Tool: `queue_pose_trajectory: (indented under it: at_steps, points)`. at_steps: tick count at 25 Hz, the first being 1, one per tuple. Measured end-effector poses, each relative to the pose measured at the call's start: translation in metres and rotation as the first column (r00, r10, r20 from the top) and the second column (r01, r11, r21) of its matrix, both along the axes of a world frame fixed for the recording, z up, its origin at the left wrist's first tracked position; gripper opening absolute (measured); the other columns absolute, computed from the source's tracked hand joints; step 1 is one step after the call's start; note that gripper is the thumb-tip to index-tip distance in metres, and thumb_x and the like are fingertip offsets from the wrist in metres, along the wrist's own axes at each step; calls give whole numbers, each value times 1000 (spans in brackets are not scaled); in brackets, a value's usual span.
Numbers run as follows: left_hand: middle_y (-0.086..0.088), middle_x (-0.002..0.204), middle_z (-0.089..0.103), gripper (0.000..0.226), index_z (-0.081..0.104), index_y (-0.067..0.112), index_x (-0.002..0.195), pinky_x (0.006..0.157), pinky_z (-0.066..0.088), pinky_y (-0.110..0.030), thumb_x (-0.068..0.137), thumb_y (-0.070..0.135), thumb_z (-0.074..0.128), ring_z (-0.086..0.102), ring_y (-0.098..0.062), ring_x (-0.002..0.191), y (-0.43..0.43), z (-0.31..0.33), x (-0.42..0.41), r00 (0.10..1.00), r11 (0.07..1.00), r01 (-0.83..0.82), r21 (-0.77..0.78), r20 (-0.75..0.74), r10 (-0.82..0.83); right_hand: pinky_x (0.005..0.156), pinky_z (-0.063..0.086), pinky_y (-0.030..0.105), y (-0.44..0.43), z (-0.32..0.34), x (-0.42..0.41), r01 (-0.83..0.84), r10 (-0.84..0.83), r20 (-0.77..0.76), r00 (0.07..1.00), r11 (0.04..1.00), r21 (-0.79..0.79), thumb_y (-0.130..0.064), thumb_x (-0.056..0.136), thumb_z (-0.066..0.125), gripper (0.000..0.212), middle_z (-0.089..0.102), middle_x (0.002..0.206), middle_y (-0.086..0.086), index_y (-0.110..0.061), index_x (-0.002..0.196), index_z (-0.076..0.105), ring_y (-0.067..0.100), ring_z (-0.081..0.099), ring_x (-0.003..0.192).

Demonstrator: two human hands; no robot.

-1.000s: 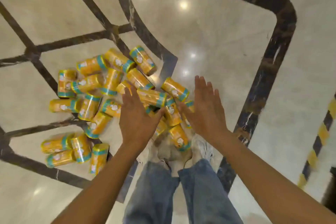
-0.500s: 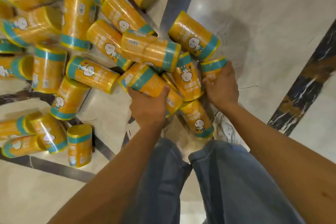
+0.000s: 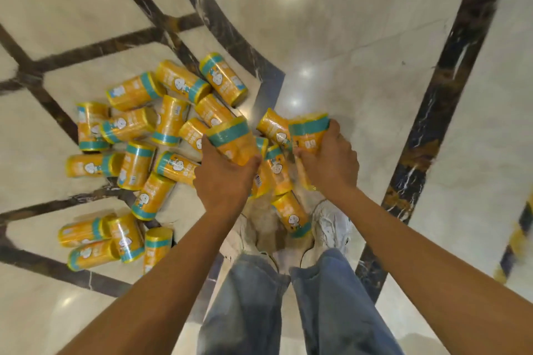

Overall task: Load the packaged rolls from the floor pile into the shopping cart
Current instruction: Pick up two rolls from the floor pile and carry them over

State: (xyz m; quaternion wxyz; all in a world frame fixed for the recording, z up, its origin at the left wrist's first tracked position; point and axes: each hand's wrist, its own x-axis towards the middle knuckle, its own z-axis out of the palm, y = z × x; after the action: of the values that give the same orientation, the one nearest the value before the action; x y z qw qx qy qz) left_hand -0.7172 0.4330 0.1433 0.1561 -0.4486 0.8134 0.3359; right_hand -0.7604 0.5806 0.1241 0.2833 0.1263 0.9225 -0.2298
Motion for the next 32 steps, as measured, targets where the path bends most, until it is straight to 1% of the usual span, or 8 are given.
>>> queue_pose_trajectory:
  at_steps: [4,9,14,16,18,24,28,32]
  points:
    - [-7,101,66,84,40,15,138,79,43,-35,69,42,79,60,-32,102,-2,151,-79,958,987,123,-108,-246,-146,87,42,39,-14,160,-68,9,-50,-238,970,985,-173,-41,81,69,78,56,129,9,-15,143,30,33,54,115]
    - [-5,100,69,74,47,26,126,81,48,-38,63,48,78,63,-32,99,3,351,-146,837,951,179,-251,-469,-281,88,42,38,-3,369,-132,-82,-110,-539,835,944,-319,-39,79,71,76,56,129,6,-19,142,33,31,53,115]
    - [6,113,65,88,39,30,139,90,42,-32,64,47,80,61,-19,103,25,556,-153,587,890,221,-398,-674,-447,88,41,33,39,572,-140,-192,-206,-746,633,892,-409,-41,78,73,75,56,123,-4,-28,140,32,15,52,105]
    - [9,107,66,83,43,31,135,89,40,-25,63,47,81,61,-14,100,37,615,-145,500,882,229,-412,-727,-470,85,41,28,58,635,-126,-223,-251,-796,551,875,-430,-41,77,74,71,57,116,-10,-30,136,36,6,48,99]
    - [13,97,64,77,47,31,128,83,49,-30,60,46,83,62,-12,93,55,671,-135,401,890,259,-376,-796,-454,82,40,25,77,694,-105,-214,-298,-822,486,871,-443,-42,76,75,71,57,112,-12,-31,136,38,6,49,98]
    - [16,85,56,64,54,32,115,75,45,-26,59,39,86,58,-10,89,116,778,-92,92,760,518,-394,-857,-507,89,51,38,147,790,-16,-6,-427,-880,209,899,-438,-51,68,76,82,65,112,-4,-28,138,40,16,61,104]
    - [16,88,61,76,54,30,123,78,48,-27,55,36,89,61,-10,93,175,795,-42,-89,550,753,-360,-885,-457,87,50,35,190,807,104,282,-433,-901,32,868,-408,-49,69,76,78,65,111,-7,-25,136,43,18,61,103]
    - [12,105,66,102,49,28,134,86,55,-39,42,62,77,64,-10,99,239,794,44,-187,278,905,-323,-888,-420,70,39,9,213,807,237,546,-414,-908,-63,747,-379,-41,74,77,68,55,91,-27,-28,132,44,5,54,87]
